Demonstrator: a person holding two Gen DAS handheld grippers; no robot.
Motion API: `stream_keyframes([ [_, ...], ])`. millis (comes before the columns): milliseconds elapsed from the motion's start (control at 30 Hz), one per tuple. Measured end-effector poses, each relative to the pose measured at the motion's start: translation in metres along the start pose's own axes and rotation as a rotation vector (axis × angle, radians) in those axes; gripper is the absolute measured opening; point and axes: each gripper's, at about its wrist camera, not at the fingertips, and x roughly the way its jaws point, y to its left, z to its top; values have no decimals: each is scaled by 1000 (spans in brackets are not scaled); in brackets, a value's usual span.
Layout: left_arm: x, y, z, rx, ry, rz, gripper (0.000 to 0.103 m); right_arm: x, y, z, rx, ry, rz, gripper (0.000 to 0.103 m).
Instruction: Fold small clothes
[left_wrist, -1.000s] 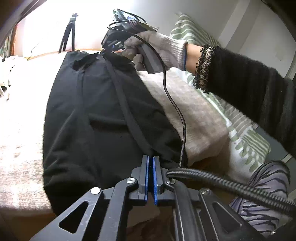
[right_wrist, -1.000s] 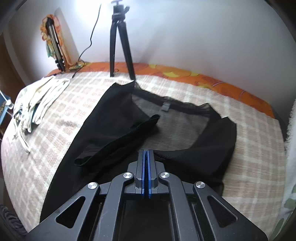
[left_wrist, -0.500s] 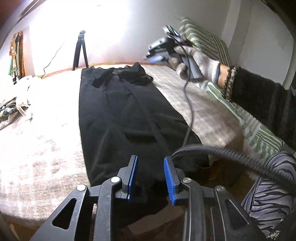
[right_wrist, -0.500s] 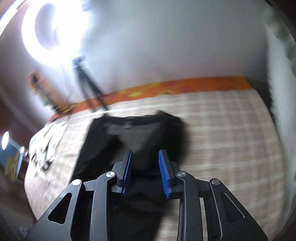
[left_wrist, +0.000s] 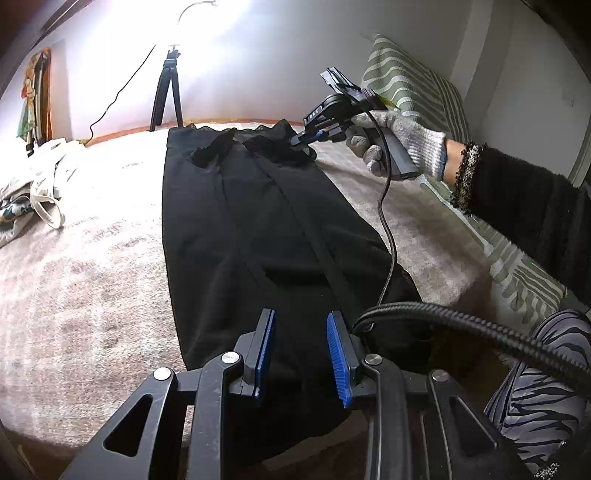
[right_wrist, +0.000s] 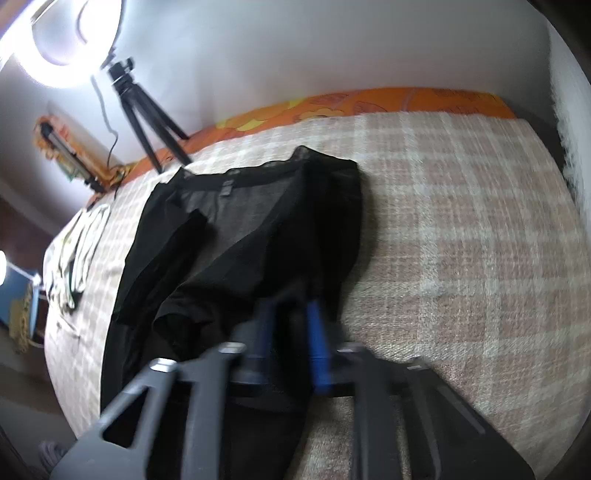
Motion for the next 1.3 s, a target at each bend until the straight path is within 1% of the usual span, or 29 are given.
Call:
stream_keyframes([
  [67,-1,1,0,2,-3,-4,28,0,6,1,-45,3,-42,2],
  [133,-2,1,0,2,-10,-7,27,-5,9,3,-73,-9,-54,0],
  [267,-5,6,1,-8,-16,-12,27,-16,13,9,-64,-45,-8,0],
  [367,-6,8,0,-22,-19,-15,27,-19,24,13,-84,-63,13,0],
  [433,-6,9,0,-25,-21,-14,27,-18,31,18,-72,-76,50,0],
  [533,-7,10,0,-21,-26,2,27,-9,48,35,-52,-98,88,0],
  [633,-11,12,1,-16,-38,24,27,9,67,46,-85,-96,80,0],
  [700,-12,14,1,-13,-41,42,28,23,73,48,-91,-79,70,0],
  [800,-13,19,1,-19,-32,58,28,49,77,46,-97,-19,80,0],
  [833,-14,20,1,-19,-30,64,29,54,78,44,-105,-9,55,2],
  [867,-14,21,1,-19,-31,68,29,55,78,43,-108,-3,28,10],
  [900,-16,22,1,-18,-33,73,29,55,77,42,-102,3,11,14],
  [933,-17,24,1,-16,-35,75,30,50,74,40,-85,3,17,20],
  [967,-19,25,1,-12,-37,81,30,44,72,39,-74,-6,34,21],
  [1000,-22,25,1,-6,-41,89,31,34,70,38,-65,-24,52,21],
  [1100,-29,25,-1,15,-48,99,31,-6,64,32,-49,-80,64,22],
  [1167,-34,23,-2,40,-52,110,32,-42,60,22,-46,-120,69,22],
  [1300,-48,22,-9,88,-56,127,33,-110,56,-10,-42,-187,64,22],
])
